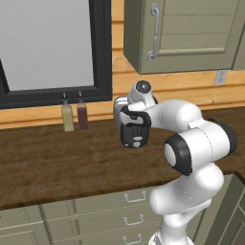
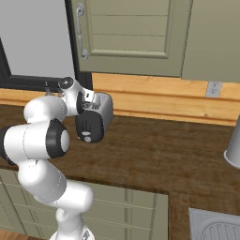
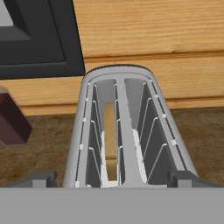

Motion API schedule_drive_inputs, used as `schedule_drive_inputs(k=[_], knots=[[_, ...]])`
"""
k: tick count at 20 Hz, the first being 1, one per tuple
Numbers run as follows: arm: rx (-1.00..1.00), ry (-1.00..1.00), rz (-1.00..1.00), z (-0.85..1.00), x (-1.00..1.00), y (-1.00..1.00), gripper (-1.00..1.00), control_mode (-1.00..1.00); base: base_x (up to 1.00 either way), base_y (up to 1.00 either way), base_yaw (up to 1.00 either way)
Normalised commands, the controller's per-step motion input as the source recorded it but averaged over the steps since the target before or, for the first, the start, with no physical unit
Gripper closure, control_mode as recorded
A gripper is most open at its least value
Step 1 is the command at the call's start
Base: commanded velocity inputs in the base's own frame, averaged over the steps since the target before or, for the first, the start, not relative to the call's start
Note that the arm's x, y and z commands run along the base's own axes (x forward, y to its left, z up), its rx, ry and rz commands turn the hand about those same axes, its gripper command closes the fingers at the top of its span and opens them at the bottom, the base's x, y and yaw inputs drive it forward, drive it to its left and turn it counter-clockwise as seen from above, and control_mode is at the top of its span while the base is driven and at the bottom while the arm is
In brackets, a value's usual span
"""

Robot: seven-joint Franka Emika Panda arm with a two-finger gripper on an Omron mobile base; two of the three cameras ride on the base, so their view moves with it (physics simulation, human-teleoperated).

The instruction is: Start the toaster. Once the lever pops up, take the bread to the plate on the dining counter.

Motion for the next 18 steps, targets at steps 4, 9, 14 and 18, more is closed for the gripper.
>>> schedule_drive_inputs(k=[4, 9, 14, 18], knots=[[0.00, 0.00, 0.00, 0.00, 0.00, 0.00, -1.00, -1.00, 0.00, 0.00, 0.00], [0.00, 0.00, 0.00, 0.00, 0.00, 0.00, -1.00, -1.00, 0.00, 0.00, 0.00], [0.00, 0.00, 0.00, 0.00, 0.00, 0.00, -1.00, -1.00, 0.00, 0.00, 0.00], [0.00, 0.00, 0.00, 0.00, 0.00, 0.00, -1.00, -1.00, 0.00, 0.00, 0.00]])
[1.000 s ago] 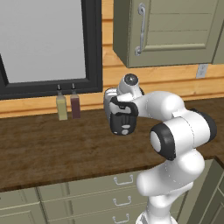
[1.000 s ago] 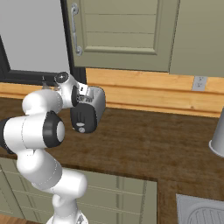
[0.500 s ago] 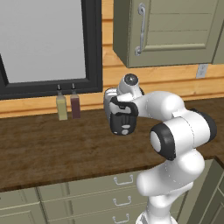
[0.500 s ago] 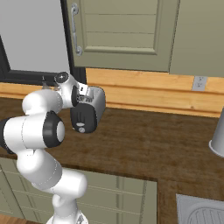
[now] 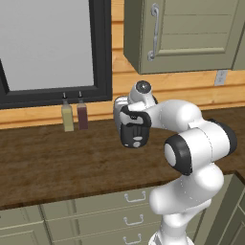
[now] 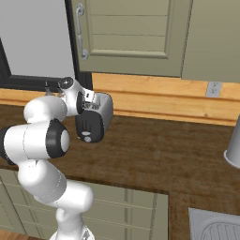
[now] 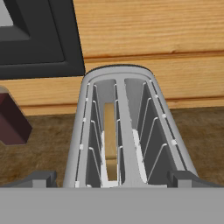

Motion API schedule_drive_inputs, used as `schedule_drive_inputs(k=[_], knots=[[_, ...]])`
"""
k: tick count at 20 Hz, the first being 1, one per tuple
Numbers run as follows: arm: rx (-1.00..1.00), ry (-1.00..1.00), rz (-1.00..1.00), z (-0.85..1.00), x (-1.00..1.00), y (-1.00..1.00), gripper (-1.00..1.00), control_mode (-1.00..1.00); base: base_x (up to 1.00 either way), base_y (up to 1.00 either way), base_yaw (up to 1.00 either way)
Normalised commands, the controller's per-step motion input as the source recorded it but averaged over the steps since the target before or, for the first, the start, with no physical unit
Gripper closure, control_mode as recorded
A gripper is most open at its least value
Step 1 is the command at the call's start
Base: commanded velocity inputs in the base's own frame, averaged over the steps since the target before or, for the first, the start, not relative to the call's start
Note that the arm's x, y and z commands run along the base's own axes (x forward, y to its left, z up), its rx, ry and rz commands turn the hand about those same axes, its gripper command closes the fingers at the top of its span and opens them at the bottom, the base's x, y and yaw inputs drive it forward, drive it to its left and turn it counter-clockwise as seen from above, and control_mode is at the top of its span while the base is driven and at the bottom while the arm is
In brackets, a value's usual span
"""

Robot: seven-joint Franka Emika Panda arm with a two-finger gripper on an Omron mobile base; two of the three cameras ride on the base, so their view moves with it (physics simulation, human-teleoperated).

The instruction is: Start the toaster. Once the lever pops up, take the bread to the plate on the dining counter.

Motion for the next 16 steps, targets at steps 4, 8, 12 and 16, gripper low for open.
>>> schedule_drive_inputs(k=[4, 8, 12, 16], knots=[[0.00, 0.00, 0.00, 0.00, 0.00, 0.00, -1.00, -1.00, 0.00, 0.00, 0.00], [0.00, 0.00, 0.00, 0.00, 0.00, 0.00, -1.00, -1.00, 0.00, 0.00, 0.00], [0.00, 0.00, 0.00, 0.00, 0.00, 0.00, -1.00, -1.00, 0.00, 0.00, 0.00], [0.00, 0.00, 0.00, 0.00, 0.00, 0.00, -1.00, -1.00, 0.00, 0.00, 0.00]])
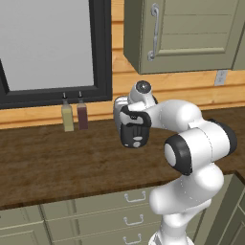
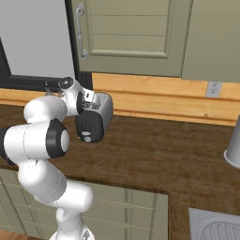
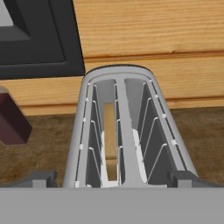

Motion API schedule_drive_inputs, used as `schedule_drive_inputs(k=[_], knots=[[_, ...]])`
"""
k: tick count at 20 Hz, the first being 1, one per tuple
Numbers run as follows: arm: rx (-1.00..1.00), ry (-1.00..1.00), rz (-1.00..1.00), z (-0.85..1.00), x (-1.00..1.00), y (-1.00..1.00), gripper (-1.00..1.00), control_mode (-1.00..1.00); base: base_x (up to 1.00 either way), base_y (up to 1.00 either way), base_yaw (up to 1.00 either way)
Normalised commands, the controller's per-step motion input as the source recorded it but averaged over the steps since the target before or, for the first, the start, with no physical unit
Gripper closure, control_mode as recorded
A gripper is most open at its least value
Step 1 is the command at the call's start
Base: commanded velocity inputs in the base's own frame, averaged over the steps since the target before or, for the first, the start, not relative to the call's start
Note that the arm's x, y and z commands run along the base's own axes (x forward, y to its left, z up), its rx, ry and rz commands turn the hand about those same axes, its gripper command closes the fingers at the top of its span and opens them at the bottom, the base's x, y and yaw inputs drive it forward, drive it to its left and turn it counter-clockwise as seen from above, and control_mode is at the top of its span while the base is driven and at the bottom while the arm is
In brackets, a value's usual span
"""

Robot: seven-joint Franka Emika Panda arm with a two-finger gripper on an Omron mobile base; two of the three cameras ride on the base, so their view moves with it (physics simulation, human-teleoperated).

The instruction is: Start the toaster. Once the lever pops up, take the bread to the plate on the dining counter.

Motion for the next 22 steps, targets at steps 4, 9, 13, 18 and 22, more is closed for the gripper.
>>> schedule_drive_inputs(k=[4, 9, 13, 18, 22], knots=[[0.00, 0.00, 0.00, 0.00, 0.00, 0.00, -1.00, -1.00, 0.00, 0.00, 0.00], [0.00, 0.00, 0.00, 0.00, 0.00, 0.00, -1.00, -1.00, 0.00, 0.00, 0.00], [0.00, 0.00, 0.00, 0.00, 0.00, 0.00, -1.00, -1.00, 0.00, 0.00, 0.00], [0.00, 0.00, 0.00, 0.00, 0.00, 0.00, -1.00, -1.00, 0.00, 0.00, 0.00], [0.00, 0.00, 0.00, 0.00, 0.00, 0.00, -1.00, -1.00, 0.00, 0.00, 0.00]])
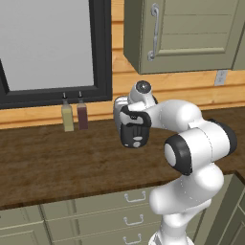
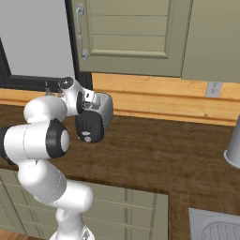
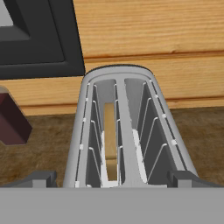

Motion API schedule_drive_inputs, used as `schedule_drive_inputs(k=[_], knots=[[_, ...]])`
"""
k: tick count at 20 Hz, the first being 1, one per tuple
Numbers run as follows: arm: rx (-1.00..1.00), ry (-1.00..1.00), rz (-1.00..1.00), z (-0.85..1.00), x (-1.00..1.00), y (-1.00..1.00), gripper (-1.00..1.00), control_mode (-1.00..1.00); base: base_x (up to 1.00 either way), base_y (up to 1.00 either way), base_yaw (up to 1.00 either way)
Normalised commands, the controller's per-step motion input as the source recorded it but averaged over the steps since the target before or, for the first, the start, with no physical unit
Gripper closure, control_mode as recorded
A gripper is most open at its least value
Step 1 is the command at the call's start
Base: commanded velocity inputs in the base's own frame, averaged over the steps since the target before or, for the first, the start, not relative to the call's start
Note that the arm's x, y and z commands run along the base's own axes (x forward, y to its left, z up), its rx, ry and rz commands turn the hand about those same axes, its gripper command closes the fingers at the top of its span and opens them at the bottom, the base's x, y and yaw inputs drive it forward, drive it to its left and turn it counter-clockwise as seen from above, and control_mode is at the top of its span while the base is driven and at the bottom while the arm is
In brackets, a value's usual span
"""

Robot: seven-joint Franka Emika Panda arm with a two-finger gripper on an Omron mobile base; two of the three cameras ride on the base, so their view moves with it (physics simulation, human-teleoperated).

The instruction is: Start the toaster. Once the lever pops up, take the bread to the plate on the dining counter.

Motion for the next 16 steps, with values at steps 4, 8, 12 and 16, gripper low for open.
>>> schedule_drive_inputs(k=[4, 8, 12, 16], knots=[[0.00, 0.00, 0.00, 0.00, 0.00, 0.00, -1.00, -1.00, 0.00, 0.00, 0.00], [0.00, 0.00, 0.00, 0.00, 0.00, 0.00, -1.00, -1.00, 0.00, 0.00, 0.00], [0.00, 0.00, 0.00, 0.00, 0.00, 0.00, -1.00, -1.00, 0.00, 0.00, 0.00], [0.00, 0.00, 0.00, 0.00, 0.00, 0.00, -1.00, -1.00, 0.00, 0.00, 0.00]])
